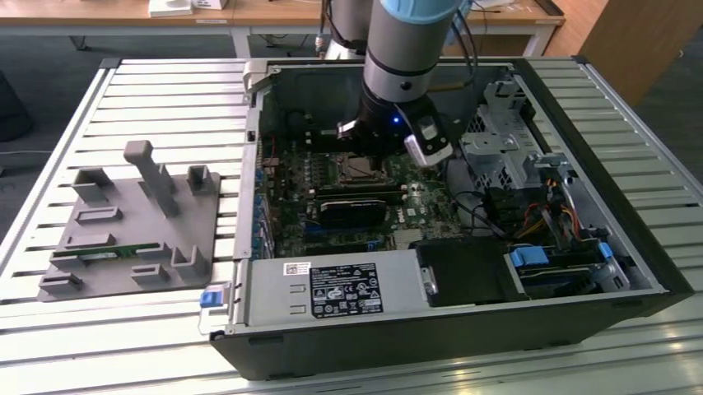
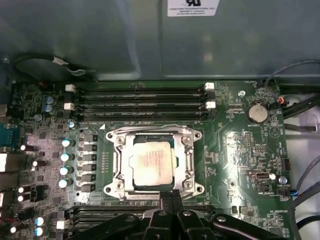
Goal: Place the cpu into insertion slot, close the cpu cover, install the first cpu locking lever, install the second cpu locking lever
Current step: 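Install the second cpu locking lever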
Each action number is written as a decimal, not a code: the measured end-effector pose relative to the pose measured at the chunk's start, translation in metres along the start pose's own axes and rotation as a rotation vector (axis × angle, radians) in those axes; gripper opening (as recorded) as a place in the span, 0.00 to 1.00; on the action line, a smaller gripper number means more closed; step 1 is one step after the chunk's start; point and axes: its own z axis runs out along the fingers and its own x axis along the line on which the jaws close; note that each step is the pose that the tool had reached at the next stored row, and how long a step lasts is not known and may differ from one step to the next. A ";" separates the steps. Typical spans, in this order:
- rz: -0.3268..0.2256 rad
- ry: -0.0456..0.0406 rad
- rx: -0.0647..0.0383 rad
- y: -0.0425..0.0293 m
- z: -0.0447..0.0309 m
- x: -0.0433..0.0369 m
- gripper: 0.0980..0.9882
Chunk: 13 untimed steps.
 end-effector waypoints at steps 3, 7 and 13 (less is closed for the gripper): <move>0.000 -0.0001 0.000 -0.0012 -0.0001 0.0049 0.01; 0.000 0.0000 0.000 -0.0055 -0.0008 0.0081 0.01; 0.000 -0.0001 0.000 -0.0113 -0.0016 0.0178 0.01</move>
